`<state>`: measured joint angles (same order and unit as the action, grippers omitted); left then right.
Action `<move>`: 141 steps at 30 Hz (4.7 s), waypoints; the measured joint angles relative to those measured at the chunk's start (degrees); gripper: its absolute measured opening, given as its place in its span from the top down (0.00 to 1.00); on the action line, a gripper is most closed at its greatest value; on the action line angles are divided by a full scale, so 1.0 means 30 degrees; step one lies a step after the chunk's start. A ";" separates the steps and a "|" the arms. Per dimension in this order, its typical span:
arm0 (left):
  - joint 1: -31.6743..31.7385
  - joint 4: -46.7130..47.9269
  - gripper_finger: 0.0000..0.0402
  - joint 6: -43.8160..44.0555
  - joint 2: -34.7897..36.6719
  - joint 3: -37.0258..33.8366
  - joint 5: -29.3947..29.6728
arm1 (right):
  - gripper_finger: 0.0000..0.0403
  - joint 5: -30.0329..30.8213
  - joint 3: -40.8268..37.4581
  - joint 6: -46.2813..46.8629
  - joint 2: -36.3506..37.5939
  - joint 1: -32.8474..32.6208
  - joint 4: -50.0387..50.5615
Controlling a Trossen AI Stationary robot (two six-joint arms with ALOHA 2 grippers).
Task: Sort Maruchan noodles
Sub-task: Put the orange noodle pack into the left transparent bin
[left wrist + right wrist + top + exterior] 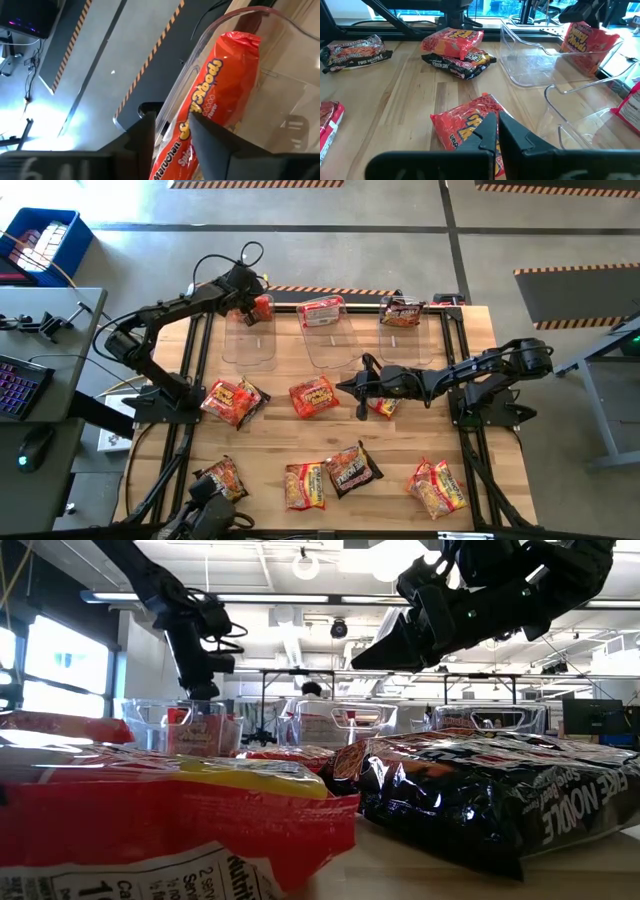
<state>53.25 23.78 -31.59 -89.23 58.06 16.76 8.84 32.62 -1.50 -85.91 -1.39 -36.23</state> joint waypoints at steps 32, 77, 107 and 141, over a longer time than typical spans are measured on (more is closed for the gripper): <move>0.2105 -0.1243 0.99 0.1461 -0.0170 -0.0122 -0.2132 | 1.00 0.0000 0.0000 0.0054 0.0000 0.0000 -0.0005; 0.0261 0.3008 0.83 0.1333 -0.1464 -0.0107 -0.6021 | 1.00 -0.0221 0.0000 0.0144 0.0000 0.0007 0.0007; 0.0042 0.5244 1.00 -0.1064 -0.3112 0.0950 -0.9703 | 1.00 -0.0297 0.0000 0.0197 0.0000 0.0000 0.0087; -0.0329 0.4003 0.51 0.1005 -0.4480 0.1292 -1.0379 | 1.00 -0.0512 0.0000 -0.0159 0.0002 0.0001 0.0146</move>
<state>52.27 35.78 -28.58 -102.67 61.93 -14.38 7.31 32.62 -1.97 -85.90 -1.38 -35.79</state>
